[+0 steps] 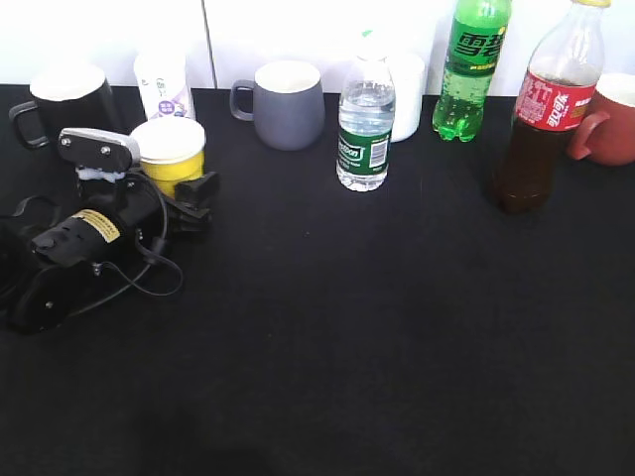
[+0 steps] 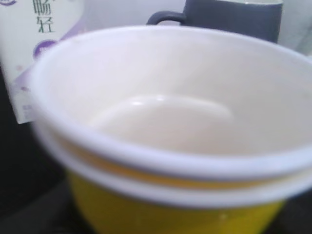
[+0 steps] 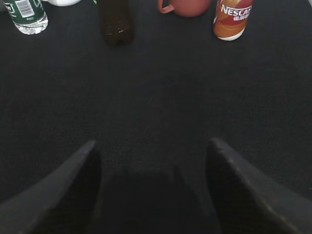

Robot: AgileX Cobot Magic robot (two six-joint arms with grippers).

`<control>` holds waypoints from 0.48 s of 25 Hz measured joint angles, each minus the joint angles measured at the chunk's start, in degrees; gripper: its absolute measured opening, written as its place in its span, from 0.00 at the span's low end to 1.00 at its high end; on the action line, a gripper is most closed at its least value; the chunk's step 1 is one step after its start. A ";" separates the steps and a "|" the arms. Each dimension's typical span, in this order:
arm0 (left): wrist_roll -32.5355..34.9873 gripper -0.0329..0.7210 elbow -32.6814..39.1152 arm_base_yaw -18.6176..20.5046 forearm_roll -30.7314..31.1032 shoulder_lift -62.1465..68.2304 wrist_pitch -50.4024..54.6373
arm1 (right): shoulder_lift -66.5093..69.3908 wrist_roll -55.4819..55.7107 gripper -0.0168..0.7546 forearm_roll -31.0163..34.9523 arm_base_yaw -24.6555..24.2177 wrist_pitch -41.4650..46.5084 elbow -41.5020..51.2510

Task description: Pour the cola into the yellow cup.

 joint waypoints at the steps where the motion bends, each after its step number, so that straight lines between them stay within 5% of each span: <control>1: -0.12 0.62 0.00 0.00 0.43 0.01 -0.22 | 0.00 0.00 0.69 0.00 0.00 0.00 0.00; 5: -0.43 0.62 1.48 0.00 5.30 -1.15 -0.30 | 0.00 0.00 0.69 0.00 0.00 0.00 0.00; 12: -7.88 0.62 10.37 -2.48 27.82 -17.78 3.49 | 0.00 0.00 0.69 0.00 0.00 0.00 0.00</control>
